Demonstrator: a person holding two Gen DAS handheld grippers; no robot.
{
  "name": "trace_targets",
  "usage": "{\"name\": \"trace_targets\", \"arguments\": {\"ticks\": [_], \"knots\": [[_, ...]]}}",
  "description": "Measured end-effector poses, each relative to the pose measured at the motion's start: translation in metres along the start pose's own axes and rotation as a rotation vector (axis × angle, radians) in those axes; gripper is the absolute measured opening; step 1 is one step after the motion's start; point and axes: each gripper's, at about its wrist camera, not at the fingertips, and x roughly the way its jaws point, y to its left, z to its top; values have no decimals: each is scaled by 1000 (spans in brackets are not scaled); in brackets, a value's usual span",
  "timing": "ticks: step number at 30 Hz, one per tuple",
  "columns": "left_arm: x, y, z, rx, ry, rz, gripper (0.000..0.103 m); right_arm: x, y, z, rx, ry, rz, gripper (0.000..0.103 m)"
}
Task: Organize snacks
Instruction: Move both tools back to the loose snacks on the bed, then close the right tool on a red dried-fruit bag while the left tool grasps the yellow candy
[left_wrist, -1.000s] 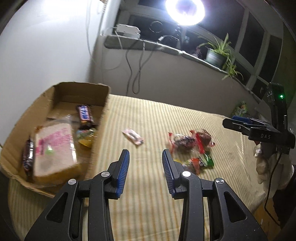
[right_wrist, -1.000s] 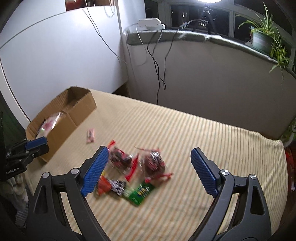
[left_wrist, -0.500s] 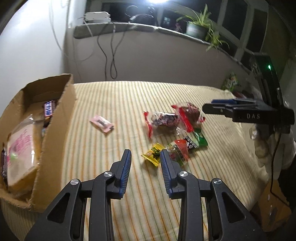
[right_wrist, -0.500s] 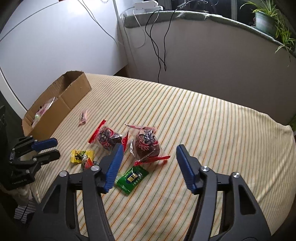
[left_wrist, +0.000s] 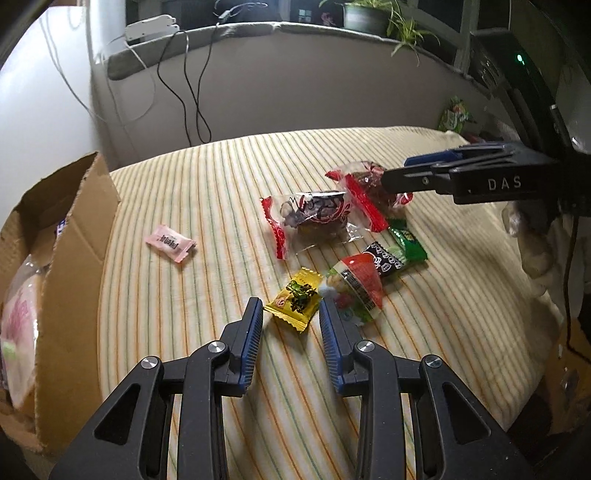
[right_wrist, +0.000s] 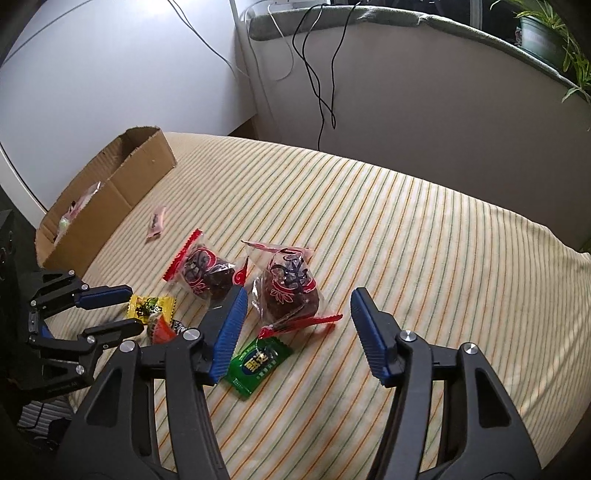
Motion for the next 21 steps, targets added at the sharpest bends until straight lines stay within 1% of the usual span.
{"name": "trace_targets", "arguments": {"ticks": [14, 19, 21], "knots": [[13, 2, 11, 37, 24, 10, 30, 27, -5, 6, -5, 38, 5, 61], [20, -4, 16, 57, 28, 9, 30, 36, -2, 9, -18, 49, 5, 61], [21, -6, 18, 66, 26, 5, 30, 37, -3, 9, -20, 51, 6, 58]]}}
